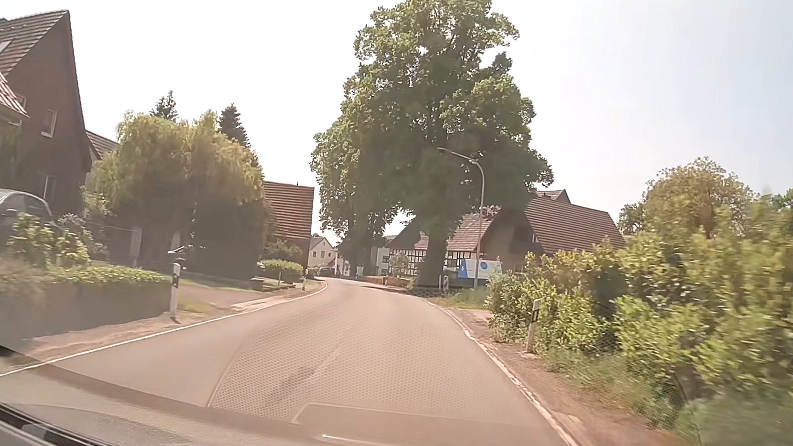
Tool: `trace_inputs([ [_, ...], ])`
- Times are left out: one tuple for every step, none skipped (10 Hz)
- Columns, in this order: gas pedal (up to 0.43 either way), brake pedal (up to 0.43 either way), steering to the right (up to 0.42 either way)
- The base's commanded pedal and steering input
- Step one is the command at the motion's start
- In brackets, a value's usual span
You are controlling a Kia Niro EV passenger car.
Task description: Follow the waypoints while adhering to traffic rules and regulations
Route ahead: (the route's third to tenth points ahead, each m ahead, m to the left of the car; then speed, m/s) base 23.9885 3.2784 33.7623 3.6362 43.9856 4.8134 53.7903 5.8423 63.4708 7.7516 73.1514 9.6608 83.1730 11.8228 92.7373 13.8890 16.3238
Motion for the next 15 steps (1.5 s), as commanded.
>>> trace_inputs([
  [0.157, 0.000, -0.016],
  [0.157, 0.000, -0.016],
  [0.157, 0.000, -0.016],
  [0.157, 0.000, -0.016],
  [0.157, 0.000, -0.016],
  [0.157, 0.000, -0.016],
  [0.150, 0.000, -0.016],
  [0.138, 0.000, -0.016],
  [0.130, 0.000, -0.016],
  [0.130, 0.000, -0.016],
  [0.130, 0.000, -0.018],
  [0.130, 0.000, -0.018],
  [0.130, 0.000, -0.018],
  [0.130, 0.000, -0.018],
  [0.130, 0.000, -0.018],
])
